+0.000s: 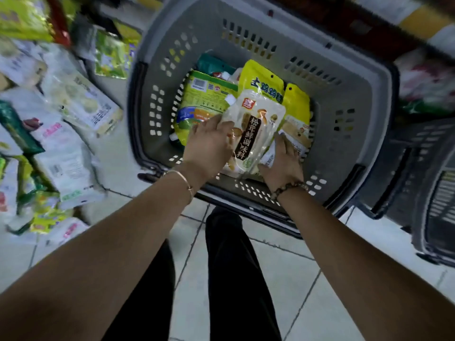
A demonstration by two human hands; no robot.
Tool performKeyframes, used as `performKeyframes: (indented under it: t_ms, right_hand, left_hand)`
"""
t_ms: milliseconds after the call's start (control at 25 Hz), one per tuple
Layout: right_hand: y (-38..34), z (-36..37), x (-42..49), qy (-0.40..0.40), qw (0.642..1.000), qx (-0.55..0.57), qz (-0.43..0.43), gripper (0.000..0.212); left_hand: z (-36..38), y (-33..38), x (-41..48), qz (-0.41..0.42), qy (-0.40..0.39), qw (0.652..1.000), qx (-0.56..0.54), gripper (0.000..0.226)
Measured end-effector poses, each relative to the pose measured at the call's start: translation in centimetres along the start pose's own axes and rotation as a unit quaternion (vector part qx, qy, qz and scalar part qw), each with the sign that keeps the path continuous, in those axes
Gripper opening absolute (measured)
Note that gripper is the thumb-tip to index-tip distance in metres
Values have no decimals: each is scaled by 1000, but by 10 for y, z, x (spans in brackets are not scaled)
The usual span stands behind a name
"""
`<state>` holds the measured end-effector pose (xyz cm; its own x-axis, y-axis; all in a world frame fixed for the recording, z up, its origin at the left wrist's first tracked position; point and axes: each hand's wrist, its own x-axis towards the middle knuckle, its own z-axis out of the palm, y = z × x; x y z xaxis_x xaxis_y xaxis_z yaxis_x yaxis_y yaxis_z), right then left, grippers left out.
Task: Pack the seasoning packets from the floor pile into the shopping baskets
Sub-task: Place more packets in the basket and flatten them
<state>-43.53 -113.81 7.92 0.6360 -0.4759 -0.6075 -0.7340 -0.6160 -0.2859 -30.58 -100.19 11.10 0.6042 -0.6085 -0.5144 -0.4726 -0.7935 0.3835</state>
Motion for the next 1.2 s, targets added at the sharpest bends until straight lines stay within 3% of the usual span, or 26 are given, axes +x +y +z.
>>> performKeyframes:
  t_ms: [320,640,920,1200]
  right_hand:
    - [-158,-3,-64,31,982,11,-188,71]
    - [-325,110,-131,-75,949,-77,-295,63]
    - [-412,231,-168,-155,928,-164,-297,63]
    - [-437,325,-160,-175,974,-68,-130,63]
  left_hand:
    - [-56,-100,-119,-108,159,968,-161,63]
    - [-36,-270,-272,-285,236,896,-245,59]
    - [37,-390,-376,-425,215,827,-299,58]
    - [128,-460,-402,-508,133,770,-362,58]
